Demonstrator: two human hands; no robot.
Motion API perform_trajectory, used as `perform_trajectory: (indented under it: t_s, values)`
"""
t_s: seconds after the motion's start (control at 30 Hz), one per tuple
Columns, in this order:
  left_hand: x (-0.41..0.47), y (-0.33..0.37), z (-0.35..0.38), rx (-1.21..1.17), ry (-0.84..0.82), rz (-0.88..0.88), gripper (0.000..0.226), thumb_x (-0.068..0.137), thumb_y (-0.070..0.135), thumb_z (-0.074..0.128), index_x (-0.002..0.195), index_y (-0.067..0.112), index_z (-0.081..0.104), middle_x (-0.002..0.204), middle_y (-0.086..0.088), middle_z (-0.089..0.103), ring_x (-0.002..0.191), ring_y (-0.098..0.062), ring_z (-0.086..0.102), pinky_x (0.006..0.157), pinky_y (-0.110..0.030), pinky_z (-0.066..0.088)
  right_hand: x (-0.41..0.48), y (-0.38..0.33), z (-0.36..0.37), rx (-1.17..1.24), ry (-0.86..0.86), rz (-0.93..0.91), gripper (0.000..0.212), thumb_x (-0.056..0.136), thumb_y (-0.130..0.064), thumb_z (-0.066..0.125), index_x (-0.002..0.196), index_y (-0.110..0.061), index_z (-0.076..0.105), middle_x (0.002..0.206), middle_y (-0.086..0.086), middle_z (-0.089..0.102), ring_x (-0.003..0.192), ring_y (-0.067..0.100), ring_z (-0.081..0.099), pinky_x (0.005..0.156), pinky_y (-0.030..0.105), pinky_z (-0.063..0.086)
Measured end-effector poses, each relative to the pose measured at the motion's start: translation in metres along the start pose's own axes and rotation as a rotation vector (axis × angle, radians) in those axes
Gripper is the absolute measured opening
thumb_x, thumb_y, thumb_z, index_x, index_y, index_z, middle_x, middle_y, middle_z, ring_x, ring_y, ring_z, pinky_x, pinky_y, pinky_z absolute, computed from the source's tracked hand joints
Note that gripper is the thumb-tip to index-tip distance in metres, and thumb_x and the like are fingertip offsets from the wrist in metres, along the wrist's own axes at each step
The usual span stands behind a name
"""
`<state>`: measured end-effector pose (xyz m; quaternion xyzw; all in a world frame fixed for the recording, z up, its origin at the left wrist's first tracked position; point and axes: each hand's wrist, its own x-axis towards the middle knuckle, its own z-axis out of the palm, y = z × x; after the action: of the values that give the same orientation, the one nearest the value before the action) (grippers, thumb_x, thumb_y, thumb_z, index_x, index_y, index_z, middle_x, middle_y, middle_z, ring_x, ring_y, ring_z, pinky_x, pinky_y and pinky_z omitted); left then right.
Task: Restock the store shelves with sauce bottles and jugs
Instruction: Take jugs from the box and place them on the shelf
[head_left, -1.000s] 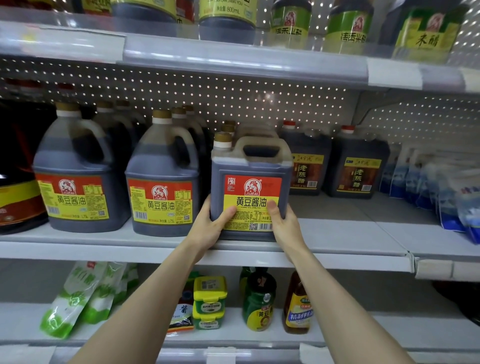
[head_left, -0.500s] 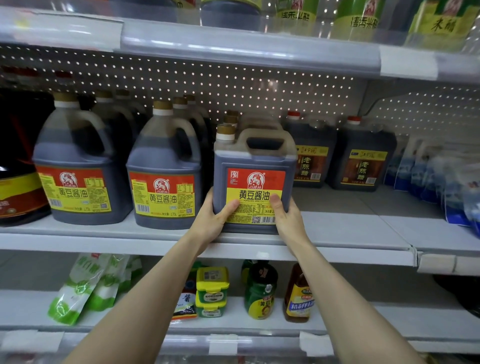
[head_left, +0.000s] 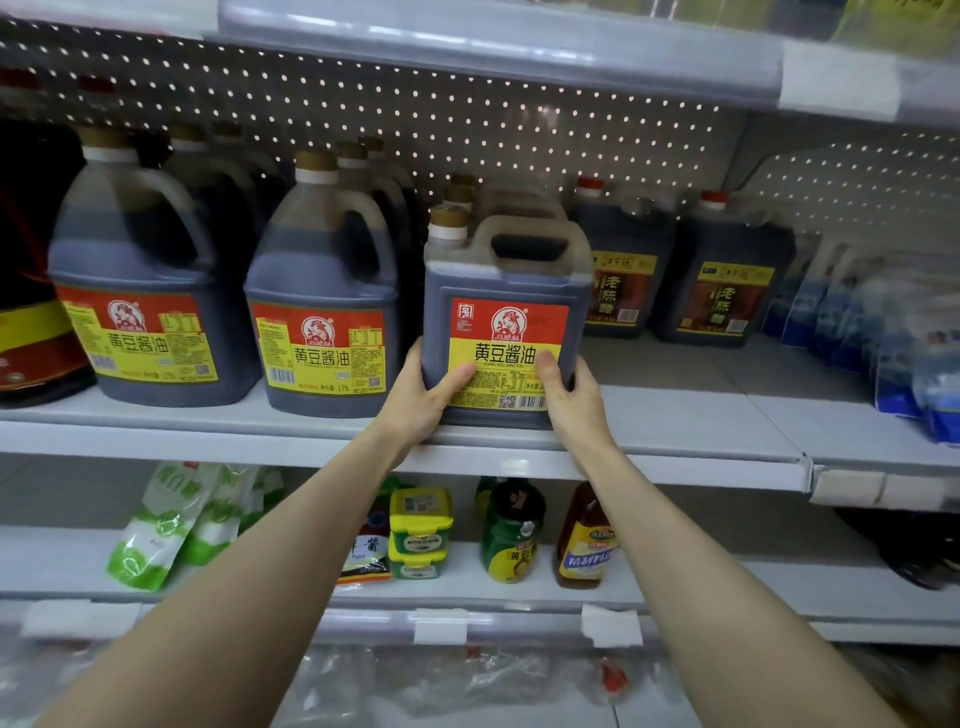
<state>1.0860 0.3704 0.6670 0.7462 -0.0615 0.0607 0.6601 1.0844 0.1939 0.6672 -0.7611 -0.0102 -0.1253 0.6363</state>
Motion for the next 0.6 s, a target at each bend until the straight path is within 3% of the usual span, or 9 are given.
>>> perform_trajectory:
  t_s: [0.07,0.17,0.23,0.33,0.4,0.6]
  values:
    - [-0.006,0.002,-0.004,0.014,0.005,-0.016,0.060,0.089,0.034,0.063,0.141,0.016,0.039,0.125,0.003,0.059,0.111,-0.010,0.059,0.094,-0.025,0.047,-0.006,-0.003,-0.003,-0.006,0.013,-0.001,0.044,0.094,-0.044,0.052,0.132,-0.023,0.048,0.118,-0.008,0.060,0.111,0.011,0.058,0.094,0.027,0.048]
    - [-0.020,0.008,-0.011,0.046,0.015,-0.034,0.074,0.087,0.046,0.061,0.148,0.015,0.031,0.142,-0.002,0.049,0.129,-0.016,0.047,0.107,-0.033,0.040,-0.022,-0.011,-0.009,-0.002,0.017,-0.010,0.044,0.097,-0.037,0.051,0.136,-0.018,0.047,0.120,-0.007,0.059,0.104,0.002,0.057,0.082,0.012,0.049]
    - [-0.031,0.016,-0.014,0.060,0.041,-0.035,0.071,0.091,0.042,0.058,0.149,0.012,0.029,0.147,-0.006,0.042,0.134,-0.019,0.041,0.110,-0.031,0.035,-0.032,-0.018,-0.012,0.002,0.023,-0.011,0.043,0.097,-0.033,0.051,0.137,-0.016,0.047,0.123,-0.004,0.059,0.105,0.001,0.057,0.084,0.010,0.048]
    - [-0.048,0.029,-0.017,0.078,0.065,-0.025,0.061,0.094,0.036,0.055,0.146,0.011,0.034,0.144,-0.009,0.046,0.129,-0.018,0.045,0.098,-0.023,0.037,-0.049,-0.029,-0.015,-0.014,0.049,0.004,0.050,0.097,-0.034,0.052,0.141,-0.012,0.042,0.137,0.003,0.054,0.121,0.011,0.052,0.095,0.016,0.042]
    - [-0.059,0.038,-0.020,0.099,0.070,-0.009,0.058,0.094,0.036,0.056,0.143,0.011,0.038,0.140,-0.007,0.050,0.121,-0.014,0.049,0.092,-0.021,0.038,-0.061,-0.039,-0.016,-0.020,0.067,0.020,0.053,0.097,-0.034,0.052,0.143,-0.012,0.039,0.142,0.003,0.049,0.127,0.012,0.046,0.094,0.015,0.038]
    - [-0.097,0.041,-0.022,0.137,0.032,-0.005,0.051,0.092,0.039,0.059,0.135,0.014,0.047,0.122,-0.002,0.057,0.111,-0.014,0.053,0.089,-0.023,0.041,-0.098,-0.047,-0.020,-0.050,0.073,0.051,0.047,0.095,-0.039,0.055,0.136,-0.017,0.048,0.134,-0.001,0.054,0.114,0.009,0.050,0.097,0.026,0.042]
